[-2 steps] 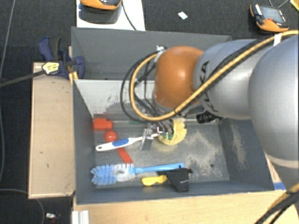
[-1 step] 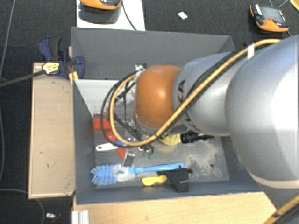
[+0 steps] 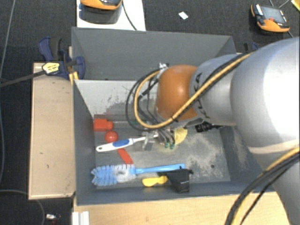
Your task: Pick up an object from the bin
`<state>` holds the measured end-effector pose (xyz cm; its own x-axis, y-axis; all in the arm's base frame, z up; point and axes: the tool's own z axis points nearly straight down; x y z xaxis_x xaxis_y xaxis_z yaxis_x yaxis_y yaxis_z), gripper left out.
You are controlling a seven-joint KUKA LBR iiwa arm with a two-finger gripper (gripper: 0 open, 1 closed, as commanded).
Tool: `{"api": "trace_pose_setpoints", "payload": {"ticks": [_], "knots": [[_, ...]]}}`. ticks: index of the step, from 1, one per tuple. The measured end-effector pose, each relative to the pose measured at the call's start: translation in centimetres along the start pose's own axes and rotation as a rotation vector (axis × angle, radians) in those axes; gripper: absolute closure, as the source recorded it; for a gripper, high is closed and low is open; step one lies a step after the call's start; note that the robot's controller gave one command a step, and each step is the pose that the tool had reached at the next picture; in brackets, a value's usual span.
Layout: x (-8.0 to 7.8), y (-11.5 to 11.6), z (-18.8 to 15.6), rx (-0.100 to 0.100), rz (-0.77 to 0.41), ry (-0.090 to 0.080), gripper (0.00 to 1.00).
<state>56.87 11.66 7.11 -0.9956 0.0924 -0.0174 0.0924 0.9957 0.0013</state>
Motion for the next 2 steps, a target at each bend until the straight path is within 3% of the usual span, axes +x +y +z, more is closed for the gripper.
{"api": "trace_pose_setpoints", "payload": {"ticks": [1, 2], "knots": [[0.0, 0.0, 0.0, 0.000, 0.001, 0.000, 1.00], [1.0, 0.3, -10.0, 0.000, -0.014, 0.002, 1.00]]}}
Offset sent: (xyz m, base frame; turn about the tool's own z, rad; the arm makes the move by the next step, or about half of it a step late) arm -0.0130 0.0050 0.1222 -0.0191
